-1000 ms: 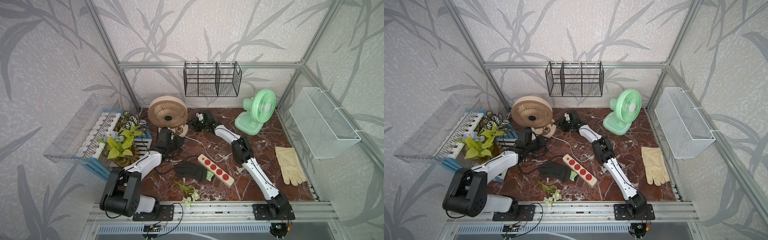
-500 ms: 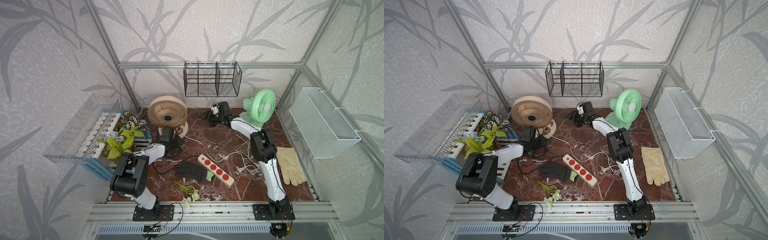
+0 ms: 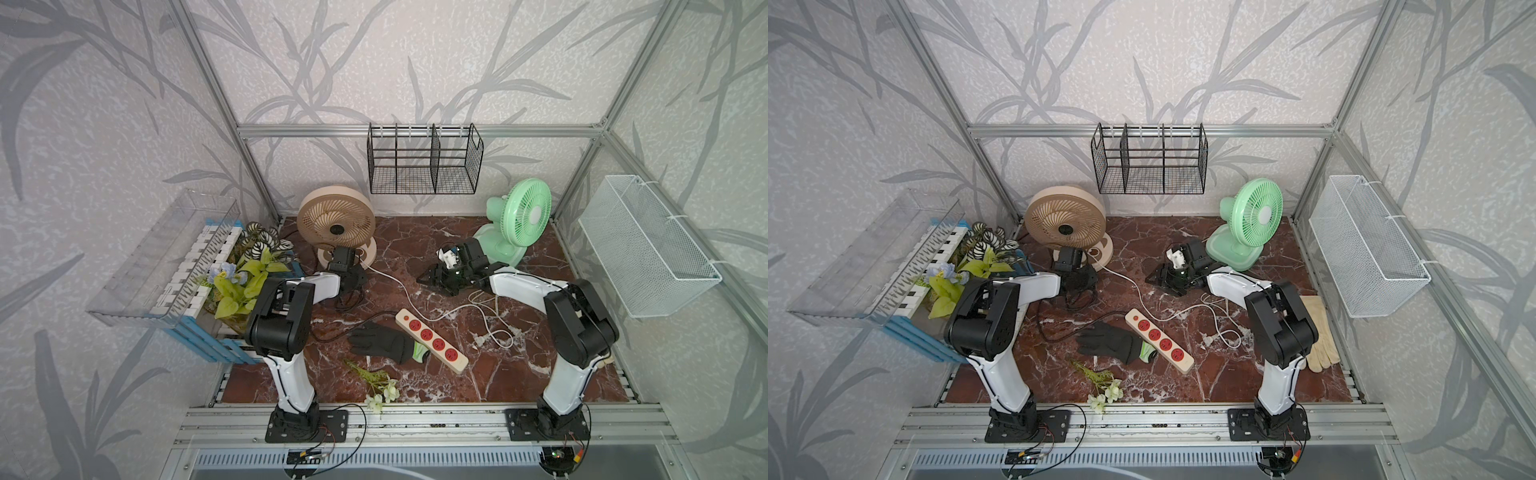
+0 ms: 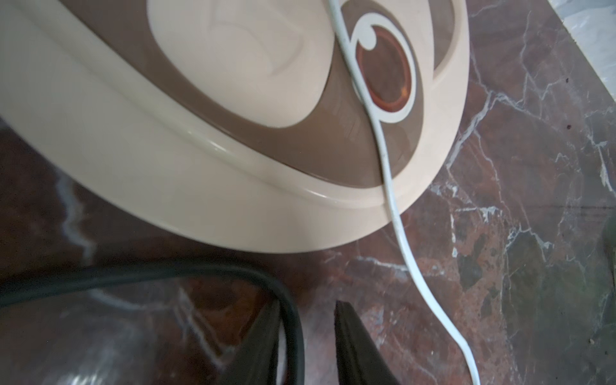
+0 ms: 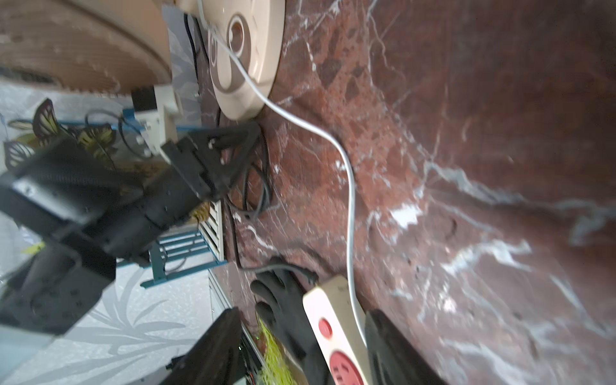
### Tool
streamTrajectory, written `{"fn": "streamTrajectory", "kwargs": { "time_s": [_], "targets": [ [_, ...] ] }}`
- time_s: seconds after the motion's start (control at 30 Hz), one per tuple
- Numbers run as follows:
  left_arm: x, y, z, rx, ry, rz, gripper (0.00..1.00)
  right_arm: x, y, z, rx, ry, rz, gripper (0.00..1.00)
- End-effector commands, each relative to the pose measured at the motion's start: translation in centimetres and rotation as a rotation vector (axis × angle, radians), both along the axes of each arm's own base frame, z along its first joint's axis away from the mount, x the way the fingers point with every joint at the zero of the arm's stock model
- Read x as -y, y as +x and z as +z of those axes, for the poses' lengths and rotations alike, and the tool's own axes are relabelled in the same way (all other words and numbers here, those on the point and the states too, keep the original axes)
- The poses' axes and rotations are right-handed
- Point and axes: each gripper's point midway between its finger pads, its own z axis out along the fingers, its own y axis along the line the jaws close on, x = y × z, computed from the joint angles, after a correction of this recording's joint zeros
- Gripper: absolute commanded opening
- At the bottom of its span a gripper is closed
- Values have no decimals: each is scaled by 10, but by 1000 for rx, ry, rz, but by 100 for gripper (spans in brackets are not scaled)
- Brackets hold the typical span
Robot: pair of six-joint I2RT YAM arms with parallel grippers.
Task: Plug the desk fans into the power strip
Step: Move the fan to the center of the board.
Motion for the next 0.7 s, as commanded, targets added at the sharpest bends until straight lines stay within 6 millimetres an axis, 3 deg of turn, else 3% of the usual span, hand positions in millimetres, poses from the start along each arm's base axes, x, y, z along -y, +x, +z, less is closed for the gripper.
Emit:
{"fn": "streamTrajectory", "kwargs": {
  "time_s": [0.0, 0.3, 0.4, 0.67],
  "targets": [
    [-9, 17, -1, 19, 53, 4, 32, 12, -17, 22, 102, -34, 38, 65],
    [2, 33, 7, 51, 29, -53, 32, 43, -55, 27, 135, -144, 59, 71],
    [10, 18, 30, 87, -9, -69, 35, 47, -72, 31, 166, -187, 93, 77],
    [22, -35, 82, 141, -91, -91, 60, 39, -114, 30, 206, -252, 201, 81]
  ]
}}
